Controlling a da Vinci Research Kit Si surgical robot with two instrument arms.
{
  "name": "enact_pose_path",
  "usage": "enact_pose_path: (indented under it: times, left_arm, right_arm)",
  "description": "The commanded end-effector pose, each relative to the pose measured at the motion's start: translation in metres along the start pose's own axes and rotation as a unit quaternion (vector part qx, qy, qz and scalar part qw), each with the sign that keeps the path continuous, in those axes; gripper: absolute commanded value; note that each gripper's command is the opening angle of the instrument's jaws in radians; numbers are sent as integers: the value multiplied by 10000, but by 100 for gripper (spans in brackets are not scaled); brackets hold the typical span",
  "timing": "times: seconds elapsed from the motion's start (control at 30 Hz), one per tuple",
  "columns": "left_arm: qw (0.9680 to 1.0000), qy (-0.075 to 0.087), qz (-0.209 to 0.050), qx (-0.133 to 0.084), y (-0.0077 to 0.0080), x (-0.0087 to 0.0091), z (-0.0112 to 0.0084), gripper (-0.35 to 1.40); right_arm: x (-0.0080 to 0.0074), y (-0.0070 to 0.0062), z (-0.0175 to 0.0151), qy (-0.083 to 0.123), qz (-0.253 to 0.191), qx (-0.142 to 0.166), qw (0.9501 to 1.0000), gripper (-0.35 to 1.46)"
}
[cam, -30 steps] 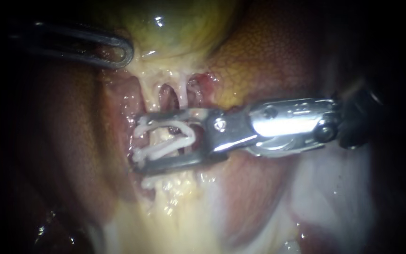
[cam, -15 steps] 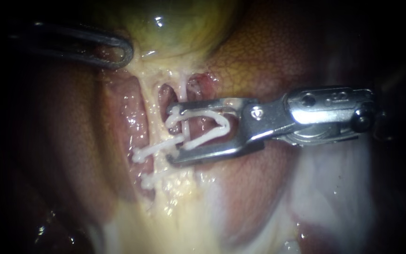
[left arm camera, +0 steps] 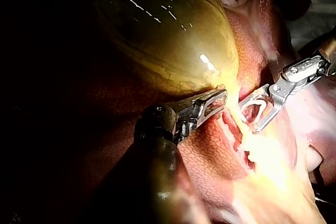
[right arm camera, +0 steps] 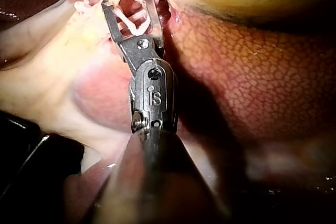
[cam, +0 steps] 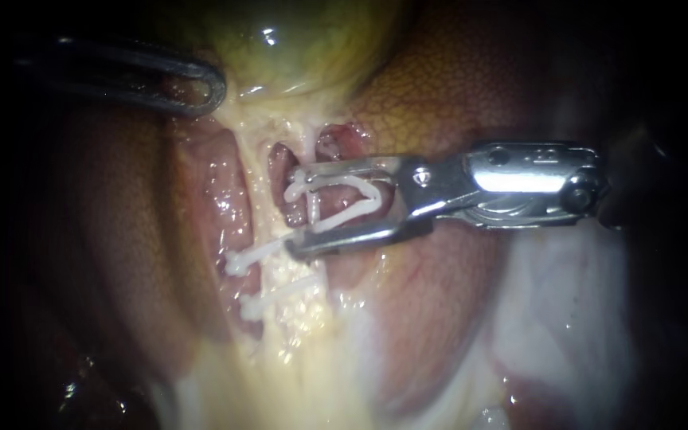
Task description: Clipping third clip left tube
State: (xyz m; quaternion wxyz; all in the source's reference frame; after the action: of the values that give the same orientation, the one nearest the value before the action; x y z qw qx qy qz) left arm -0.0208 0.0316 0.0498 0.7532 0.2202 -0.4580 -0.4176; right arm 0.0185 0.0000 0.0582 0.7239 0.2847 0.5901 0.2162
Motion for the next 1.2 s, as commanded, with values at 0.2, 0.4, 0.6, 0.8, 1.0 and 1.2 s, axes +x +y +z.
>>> enact_pose_path:
  times: [0.2, 0.4, 0.6, 0.8, 1.0, 1.2]
  left_arm:
    - [10000, -2, 4, 0, 0, 1, 0, -35]
    - [10000, -2, 4, 1, 1, 1, 0, -35]
    - [10000, -2, 4, 0, 0, 1, 0, -35]
    - [10000, -2, 3, -1, 0, 1, 1, -35]
    - [10000, -3, 3, -1, 0, 0, 1, -35]
    - [10000, -2, 3, -1, 0, 0, 1, -35]
  right_arm:
    - [-5, 9, 8, 125, 251, 149, 9995, 43]
    - [-2, 21, 17, 480, 593, 376, 9964, 43]
    - [5, 21, 21, 847, 673, 734, 9914, 43]
    - [20, 17, 22, 1209, 683, 1095, 9842, 43]
    - [41, 5, 24, 1389, 732, 1290, 9791, 42]
    - [50, -10, 35, 1415, 739, 1427, 9768, 41]
